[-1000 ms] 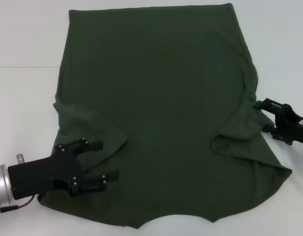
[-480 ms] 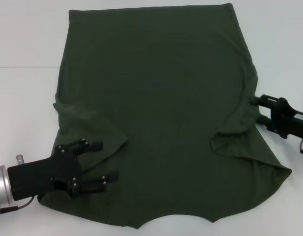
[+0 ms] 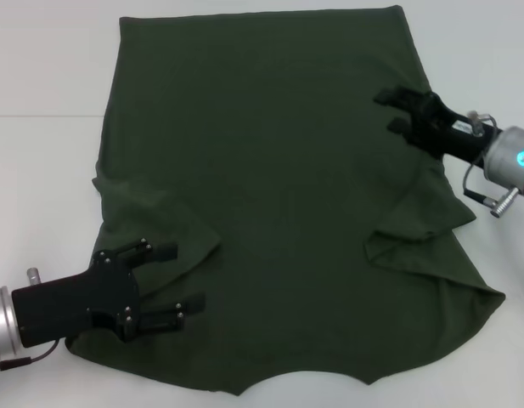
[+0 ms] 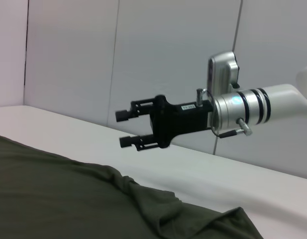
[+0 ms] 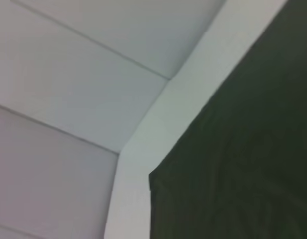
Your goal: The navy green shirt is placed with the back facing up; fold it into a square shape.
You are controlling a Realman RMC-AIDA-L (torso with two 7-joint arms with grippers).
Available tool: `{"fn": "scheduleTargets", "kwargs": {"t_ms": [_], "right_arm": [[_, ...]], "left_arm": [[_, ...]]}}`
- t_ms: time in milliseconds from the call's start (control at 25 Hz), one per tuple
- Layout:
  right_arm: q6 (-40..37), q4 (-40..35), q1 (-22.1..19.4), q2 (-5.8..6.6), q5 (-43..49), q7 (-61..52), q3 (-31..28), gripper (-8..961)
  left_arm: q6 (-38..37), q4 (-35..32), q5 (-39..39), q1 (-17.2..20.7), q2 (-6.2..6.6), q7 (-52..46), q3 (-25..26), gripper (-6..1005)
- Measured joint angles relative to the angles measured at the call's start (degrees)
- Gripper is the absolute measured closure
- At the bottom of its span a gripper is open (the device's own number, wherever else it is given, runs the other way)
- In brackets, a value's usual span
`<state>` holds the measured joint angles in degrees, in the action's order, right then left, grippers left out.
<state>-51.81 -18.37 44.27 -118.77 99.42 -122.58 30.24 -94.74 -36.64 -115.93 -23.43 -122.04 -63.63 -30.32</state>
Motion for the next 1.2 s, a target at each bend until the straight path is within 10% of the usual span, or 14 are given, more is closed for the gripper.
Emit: {"fn": "scheduleTargets", "kwargs": {"t_ms": [680,1200], "right_arm": [[-11.3,-0.2,-15.7,1.18,-1.2,-5.0,-0.5,306],[-11.0,3.6,-15.5,0.75,-0.5,-7.0,1.3,320]], "left_arm": [[0.5,0.3,0.7,-0.1,-0.05,-0.1,0.0,116],[0.8,0.2,1.0,-0.5,-0.30,0.5,0.0,116]]}}
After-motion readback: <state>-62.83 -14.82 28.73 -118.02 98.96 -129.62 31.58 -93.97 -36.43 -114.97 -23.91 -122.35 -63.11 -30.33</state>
